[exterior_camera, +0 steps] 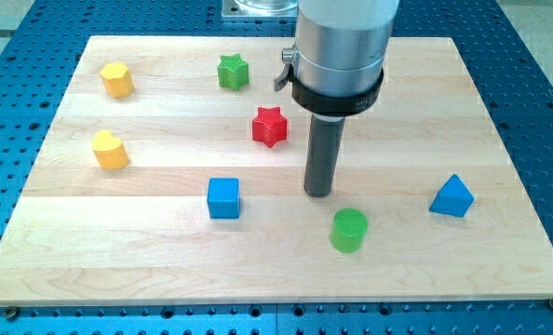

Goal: Move your hand towards the heart

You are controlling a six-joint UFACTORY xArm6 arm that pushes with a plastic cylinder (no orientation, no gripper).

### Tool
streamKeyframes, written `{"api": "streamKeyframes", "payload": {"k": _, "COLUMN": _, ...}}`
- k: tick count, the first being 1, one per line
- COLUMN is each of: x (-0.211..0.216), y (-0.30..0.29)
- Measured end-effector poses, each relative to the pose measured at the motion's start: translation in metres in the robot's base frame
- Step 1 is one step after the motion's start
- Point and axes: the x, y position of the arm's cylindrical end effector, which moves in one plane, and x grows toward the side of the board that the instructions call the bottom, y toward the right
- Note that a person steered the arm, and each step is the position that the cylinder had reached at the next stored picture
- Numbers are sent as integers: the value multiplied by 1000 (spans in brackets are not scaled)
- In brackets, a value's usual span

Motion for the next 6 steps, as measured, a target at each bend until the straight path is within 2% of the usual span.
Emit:
{"api": "streamKeyframes", "payload": {"k": 1, "x": -23, "y": -32}}
{"api": "streamKeyframes", "payload": {"k": 2, "x": -43, "y": -127}}
{"api": "streamKeyframes", "payload": {"k": 3, "x": -15, "y": -232}}
{"api": "streamKeyframes", "payload": {"k": 4, "x": 44, "y": -312}}
{"api": "streamKeyframes", "payload": {"k": 5, "x": 39, "y": -317}}
{"api": "streamKeyframes", "payload": {"k": 6, "x": 20, "y": -283}}
